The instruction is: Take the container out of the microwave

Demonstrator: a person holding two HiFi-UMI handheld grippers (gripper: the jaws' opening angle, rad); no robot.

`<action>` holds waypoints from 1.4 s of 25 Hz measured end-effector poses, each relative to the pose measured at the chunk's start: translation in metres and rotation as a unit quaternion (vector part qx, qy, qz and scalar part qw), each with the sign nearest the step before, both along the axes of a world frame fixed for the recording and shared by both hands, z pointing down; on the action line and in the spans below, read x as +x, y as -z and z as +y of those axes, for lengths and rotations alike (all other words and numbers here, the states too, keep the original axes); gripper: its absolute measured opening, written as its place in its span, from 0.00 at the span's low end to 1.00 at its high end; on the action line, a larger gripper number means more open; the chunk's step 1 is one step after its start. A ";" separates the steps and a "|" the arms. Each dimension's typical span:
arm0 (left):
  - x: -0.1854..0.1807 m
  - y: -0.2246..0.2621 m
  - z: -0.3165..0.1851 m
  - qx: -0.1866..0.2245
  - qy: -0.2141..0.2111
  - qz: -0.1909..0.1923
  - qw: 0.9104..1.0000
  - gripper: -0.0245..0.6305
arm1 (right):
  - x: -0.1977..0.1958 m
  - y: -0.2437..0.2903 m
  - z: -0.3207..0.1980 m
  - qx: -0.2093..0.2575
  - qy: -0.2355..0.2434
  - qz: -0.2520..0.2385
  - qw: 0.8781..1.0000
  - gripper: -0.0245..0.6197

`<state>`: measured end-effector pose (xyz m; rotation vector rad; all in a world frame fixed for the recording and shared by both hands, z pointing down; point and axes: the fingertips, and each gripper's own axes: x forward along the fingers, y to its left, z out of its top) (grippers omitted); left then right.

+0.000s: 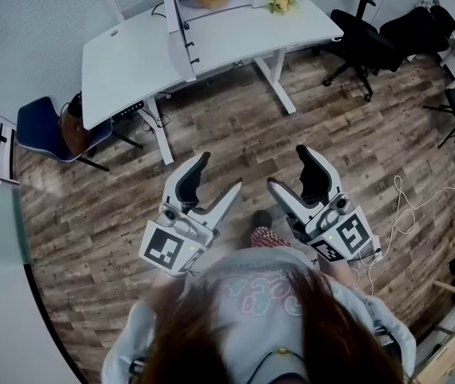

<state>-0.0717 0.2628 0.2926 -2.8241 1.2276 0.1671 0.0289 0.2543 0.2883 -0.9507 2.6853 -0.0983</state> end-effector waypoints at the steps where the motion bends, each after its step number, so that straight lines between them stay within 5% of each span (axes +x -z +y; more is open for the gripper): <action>1: 0.002 0.001 -0.008 0.000 0.000 0.000 1.000 0.43 | 0.002 0.002 -0.008 0.001 0.001 0.000 1.000 0.53; 22: 0.052 -0.004 -0.122 0.006 0.040 0.006 0.999 0.43 | 0.037 -0.008 -0.126 -0.002 0.053 0.003 0.999 0.53; 29: 0.035 -0.018 -0.130 -0.019 0.058 -0.030 0.998 0.43 | 0.024 -0.005 -0.142 0.015 0.062 0.019 0.998 0.53; 35: 0.037 -0.006 -0.141 0.006 0.054 -0.013 0.998 0.43 | 0.033 -0.007 -0.150 0.008 0.046 0.016 0.999 0.53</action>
